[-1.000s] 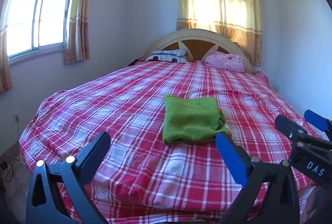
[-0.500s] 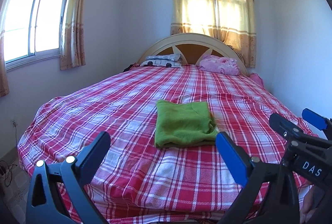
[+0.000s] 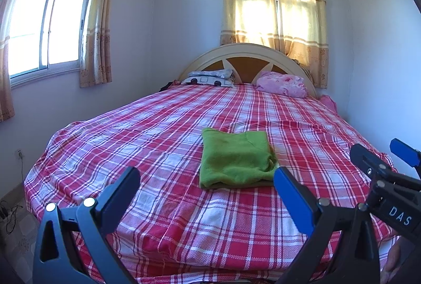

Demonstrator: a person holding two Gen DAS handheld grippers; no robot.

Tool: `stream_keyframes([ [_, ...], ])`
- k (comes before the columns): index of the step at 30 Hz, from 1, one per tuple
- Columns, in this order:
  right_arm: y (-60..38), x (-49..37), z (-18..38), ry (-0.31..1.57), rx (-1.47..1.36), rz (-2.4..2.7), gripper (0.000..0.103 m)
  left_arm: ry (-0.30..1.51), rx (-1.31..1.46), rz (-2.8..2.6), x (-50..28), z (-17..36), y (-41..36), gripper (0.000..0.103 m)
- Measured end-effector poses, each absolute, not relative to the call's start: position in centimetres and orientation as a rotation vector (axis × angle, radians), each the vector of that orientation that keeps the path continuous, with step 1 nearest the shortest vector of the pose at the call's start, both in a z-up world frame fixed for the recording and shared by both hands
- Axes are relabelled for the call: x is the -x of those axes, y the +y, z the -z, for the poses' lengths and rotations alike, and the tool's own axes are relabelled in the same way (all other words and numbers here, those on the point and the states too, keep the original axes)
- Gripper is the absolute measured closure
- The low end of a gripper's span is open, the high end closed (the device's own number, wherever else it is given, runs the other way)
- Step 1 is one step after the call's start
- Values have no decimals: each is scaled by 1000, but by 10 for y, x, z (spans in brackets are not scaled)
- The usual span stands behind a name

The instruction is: Fold small clothes

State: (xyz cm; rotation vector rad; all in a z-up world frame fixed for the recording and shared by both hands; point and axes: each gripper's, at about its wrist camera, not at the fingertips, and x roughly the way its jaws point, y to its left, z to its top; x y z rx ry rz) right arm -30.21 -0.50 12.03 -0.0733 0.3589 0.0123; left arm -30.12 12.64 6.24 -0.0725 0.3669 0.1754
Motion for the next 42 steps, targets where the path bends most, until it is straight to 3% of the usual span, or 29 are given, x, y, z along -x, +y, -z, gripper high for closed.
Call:
stream_keyframes([
  [42, -6, 300, -116, 368, 49, 9, 9, 400, -41, -249, 293, -62, 117, 0],
])
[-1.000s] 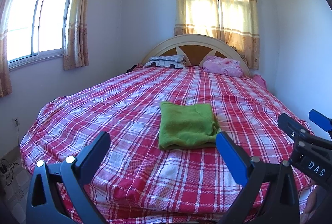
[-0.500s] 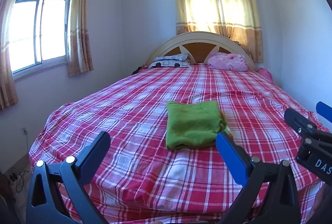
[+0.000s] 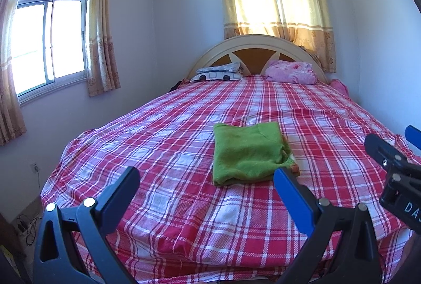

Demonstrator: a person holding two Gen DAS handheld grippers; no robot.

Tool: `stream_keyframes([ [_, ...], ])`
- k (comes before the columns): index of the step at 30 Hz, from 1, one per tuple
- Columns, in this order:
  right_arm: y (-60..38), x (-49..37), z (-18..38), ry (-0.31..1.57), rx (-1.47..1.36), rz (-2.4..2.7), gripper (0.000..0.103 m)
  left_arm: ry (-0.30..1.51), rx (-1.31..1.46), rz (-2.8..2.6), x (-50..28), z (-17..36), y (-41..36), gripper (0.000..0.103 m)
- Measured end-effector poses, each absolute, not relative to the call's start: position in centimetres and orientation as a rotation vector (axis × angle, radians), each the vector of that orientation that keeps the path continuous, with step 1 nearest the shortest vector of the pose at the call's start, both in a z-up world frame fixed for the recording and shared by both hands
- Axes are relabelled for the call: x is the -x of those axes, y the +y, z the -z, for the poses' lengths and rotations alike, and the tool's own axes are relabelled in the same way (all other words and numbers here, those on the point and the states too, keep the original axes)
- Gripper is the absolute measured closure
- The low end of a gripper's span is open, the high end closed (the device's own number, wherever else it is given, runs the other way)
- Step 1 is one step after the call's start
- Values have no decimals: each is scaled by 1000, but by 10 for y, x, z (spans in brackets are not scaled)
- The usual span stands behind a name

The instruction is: Fold small clothes

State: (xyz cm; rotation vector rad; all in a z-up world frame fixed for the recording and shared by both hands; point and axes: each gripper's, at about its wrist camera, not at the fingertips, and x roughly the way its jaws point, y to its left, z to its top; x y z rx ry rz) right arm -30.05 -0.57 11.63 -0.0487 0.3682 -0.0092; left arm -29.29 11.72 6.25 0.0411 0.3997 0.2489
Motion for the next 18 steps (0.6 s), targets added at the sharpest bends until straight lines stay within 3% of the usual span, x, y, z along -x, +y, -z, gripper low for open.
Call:
stream_keyframes([
  [18, -6, 298, -110, 388, 42, 13, 9, 403, -15, -221, 293, -62, 118, 0],
])
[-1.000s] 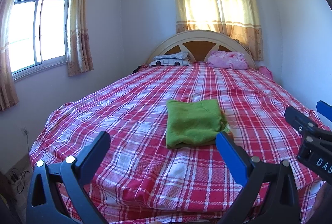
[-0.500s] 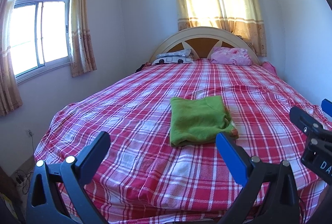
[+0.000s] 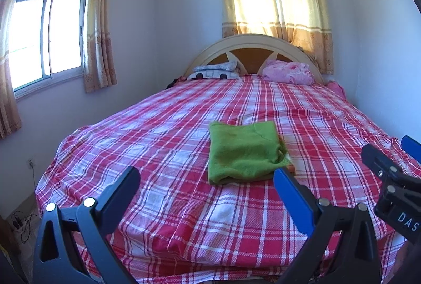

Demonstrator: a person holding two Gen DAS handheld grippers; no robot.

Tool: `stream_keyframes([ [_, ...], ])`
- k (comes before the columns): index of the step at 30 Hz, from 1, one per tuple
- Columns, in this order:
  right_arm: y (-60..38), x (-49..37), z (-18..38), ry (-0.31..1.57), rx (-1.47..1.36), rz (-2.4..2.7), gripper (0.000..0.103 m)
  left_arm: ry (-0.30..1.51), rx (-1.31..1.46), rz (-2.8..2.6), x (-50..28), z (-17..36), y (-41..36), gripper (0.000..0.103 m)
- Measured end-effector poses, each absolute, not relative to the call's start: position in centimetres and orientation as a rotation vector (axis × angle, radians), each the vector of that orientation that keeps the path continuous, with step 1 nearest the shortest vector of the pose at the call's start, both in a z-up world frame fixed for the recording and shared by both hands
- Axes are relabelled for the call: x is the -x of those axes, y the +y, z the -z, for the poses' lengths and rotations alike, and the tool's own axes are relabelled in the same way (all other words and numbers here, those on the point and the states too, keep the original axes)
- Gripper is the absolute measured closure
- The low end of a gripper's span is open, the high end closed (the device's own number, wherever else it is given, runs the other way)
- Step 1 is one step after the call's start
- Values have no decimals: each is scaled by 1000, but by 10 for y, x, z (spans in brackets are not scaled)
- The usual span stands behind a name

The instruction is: Fold small clothes

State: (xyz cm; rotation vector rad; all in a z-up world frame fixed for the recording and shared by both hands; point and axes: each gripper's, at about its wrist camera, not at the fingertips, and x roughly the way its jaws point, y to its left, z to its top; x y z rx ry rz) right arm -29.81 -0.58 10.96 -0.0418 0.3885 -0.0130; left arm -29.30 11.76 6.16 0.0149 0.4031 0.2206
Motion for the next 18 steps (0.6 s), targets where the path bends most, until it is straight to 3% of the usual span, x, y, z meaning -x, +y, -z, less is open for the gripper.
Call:
stream_keyframes([
  [18, -6, 298, -106, 400, 32, 12, 9, 425, -30, -238, 289, -60, 117, 0],
])
